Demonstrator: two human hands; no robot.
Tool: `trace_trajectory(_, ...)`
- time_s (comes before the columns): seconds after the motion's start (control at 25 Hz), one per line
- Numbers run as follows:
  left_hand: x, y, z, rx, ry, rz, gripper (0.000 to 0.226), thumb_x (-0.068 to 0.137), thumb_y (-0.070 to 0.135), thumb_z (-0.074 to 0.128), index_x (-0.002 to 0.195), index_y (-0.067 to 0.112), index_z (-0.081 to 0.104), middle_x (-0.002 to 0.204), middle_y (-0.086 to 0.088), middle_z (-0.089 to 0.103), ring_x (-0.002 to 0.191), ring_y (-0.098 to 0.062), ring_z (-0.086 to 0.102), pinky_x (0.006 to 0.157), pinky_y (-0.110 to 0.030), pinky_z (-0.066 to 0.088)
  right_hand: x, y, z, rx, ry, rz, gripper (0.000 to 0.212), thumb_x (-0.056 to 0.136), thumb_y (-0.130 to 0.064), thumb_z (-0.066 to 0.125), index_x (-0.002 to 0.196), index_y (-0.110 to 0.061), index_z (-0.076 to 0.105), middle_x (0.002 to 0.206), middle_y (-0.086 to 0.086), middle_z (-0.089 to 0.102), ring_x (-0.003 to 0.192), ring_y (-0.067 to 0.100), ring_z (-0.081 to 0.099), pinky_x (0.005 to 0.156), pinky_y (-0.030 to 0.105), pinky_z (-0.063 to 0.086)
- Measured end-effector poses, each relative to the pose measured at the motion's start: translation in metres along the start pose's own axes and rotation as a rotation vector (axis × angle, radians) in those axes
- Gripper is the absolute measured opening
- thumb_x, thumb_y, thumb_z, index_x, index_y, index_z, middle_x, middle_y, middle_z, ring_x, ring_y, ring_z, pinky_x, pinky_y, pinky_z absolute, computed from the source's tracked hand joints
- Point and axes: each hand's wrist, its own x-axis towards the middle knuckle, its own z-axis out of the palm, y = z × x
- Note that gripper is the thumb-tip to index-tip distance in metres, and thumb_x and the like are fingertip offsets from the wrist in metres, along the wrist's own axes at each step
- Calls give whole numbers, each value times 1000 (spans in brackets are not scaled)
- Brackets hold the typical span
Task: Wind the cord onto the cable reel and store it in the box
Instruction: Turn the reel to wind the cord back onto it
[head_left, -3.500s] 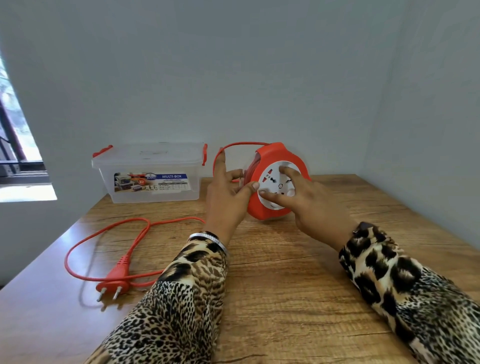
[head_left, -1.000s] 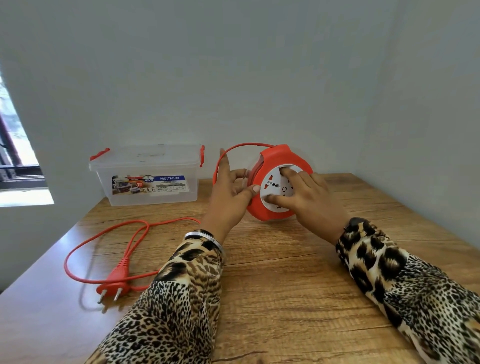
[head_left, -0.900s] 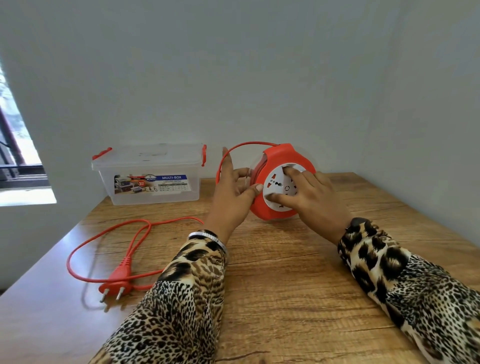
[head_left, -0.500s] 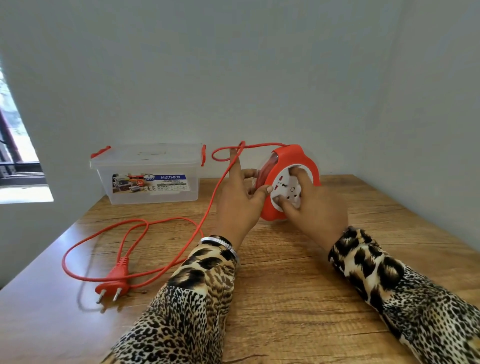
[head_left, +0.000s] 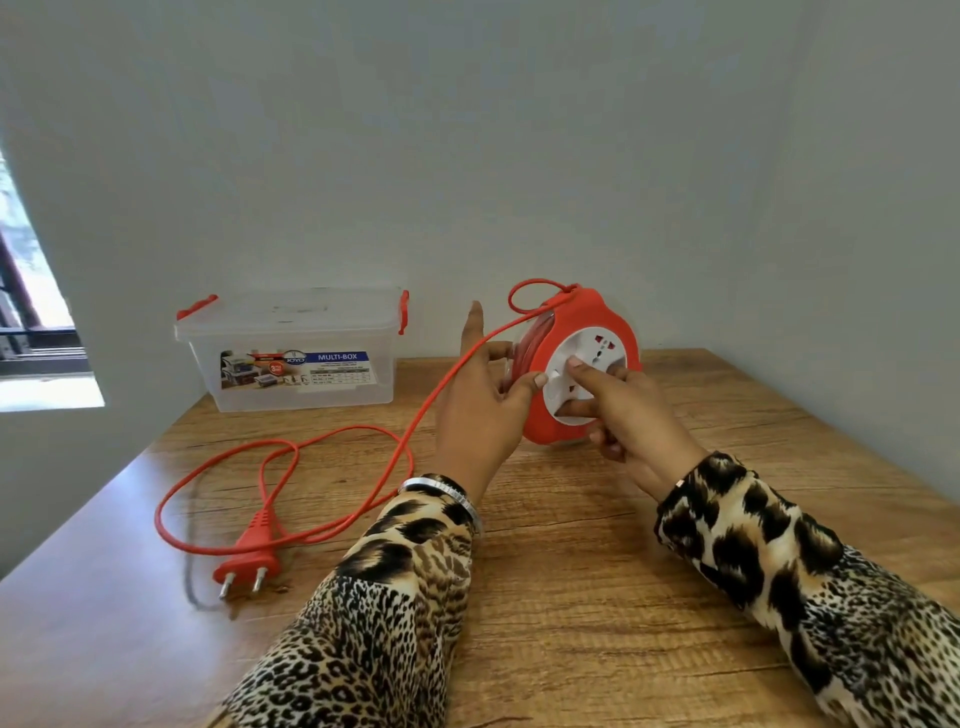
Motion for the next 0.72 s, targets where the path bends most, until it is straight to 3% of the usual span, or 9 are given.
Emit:
trace_trajectory(0.12,-2,-1,-1,-16,-61,-30,87,83,31,73,150,46,18,107,18,54,93,-15,64,82,-37,58,1,1,-2,-43,47,-71,61,85,-45,65,133,-18,40,113,15,65,38,0,55,30,14,30)
trace_trajectory(0.24,-6,3,-3,-91,-94,5,84,80,40,75,146,54,25,112,12,51,96,-9,62,81,-31,57,3,4,-8,-71,72,-135,65,76,-55,70,127,-22,47,115,13,65,65,12,64,35,16,36)
trace_trajectory(0.32,-4,9,-8,-143,-1,83,68,78,50,73,138,55,40,108,13,49,89,-4,58,73,-19,51,1,4,-13,-108,80,-176,72,67,-61,74,123,-24,50,116,9,65,89,22,68,50,22,43)
trace_trajectory(0.44,4,19,-17,-356,28,107,30,89,44,63,119,42,66,80,13,58,63,-4,52,57,-16,45,0,3,-18,-195,115,-246,73,59,-67,75,117,-28,54,116,3,65,97,23,67,63,31,51)
trace_trajectory(0.52,7,26,-24,-521,71,27,19,97,35,56,106,32,73,69,9,63,59,-5,56,51,-17,46,-2,1,-19,-252,132,-275,69,56,-70,74,111,-34,55,119,0,64,97,22,67,75,40,57)
trace_trajectory(0.6,13,28,-33,-757,184,-133,23,100,32,51,98,24,72,66,5,67,53,-7,59,47,-19,48,-4,1,-19,-303,148,-309,67,55,-71,73,110,-37,56,125,-5,60,102,18,64,82,44,56)
trace_trajectory(0.72,25,16,-53,-1103,393,-428,26,103,28,43,105,13,65,79,1,74,53,-7,64,45,-18,49,-5,3,-18,-335,164,-344,71,57,-70,73,115,-33,58,124,-8,57,105,13,55,82,36,52)
